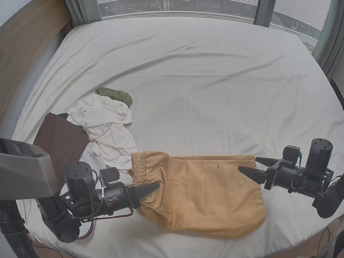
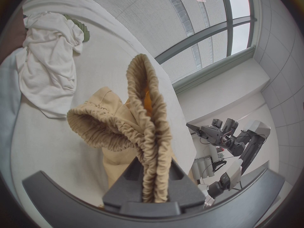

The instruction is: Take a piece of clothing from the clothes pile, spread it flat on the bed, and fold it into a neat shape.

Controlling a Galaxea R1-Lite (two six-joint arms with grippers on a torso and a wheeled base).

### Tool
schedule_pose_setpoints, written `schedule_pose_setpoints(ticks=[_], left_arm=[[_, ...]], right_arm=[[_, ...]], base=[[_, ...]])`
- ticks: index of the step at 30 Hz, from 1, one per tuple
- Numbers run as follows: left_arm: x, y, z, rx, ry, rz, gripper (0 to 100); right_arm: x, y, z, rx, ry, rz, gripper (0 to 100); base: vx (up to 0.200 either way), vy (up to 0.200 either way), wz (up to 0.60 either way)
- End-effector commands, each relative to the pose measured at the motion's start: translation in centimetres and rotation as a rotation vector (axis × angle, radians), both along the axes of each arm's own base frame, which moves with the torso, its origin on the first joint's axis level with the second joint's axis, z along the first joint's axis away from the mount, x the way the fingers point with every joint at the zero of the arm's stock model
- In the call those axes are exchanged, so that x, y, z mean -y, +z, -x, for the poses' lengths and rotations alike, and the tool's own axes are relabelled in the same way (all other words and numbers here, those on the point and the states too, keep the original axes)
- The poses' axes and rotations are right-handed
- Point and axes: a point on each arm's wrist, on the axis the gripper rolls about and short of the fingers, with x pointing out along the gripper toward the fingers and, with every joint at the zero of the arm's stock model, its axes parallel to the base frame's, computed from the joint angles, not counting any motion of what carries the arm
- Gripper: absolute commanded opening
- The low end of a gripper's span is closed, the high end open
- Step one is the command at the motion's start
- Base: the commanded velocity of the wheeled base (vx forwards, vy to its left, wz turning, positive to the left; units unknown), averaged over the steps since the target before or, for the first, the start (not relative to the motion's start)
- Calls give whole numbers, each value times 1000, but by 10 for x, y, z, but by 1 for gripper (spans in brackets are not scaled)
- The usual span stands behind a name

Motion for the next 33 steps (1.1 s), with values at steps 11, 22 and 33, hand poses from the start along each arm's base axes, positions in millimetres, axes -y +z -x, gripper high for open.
schedule_pose_setpoints(ticks=[11, 22, 33], left_arm=[[35, 13, 3, 25, -97, 79, 0], [62, 23, 3, 78, -126, 117, 0], [105, 27, 6, 100, -176, 139, 0]], right_arm=[[21, 17, -3, 60, -21, -40, 100], [26, 24, -4, 80, -38, -64, 100], [41, 37, -10, 121, -85, -96, 100]], base=[[0, 0, 0], [0, 0, 0], [0, 0, 0]])
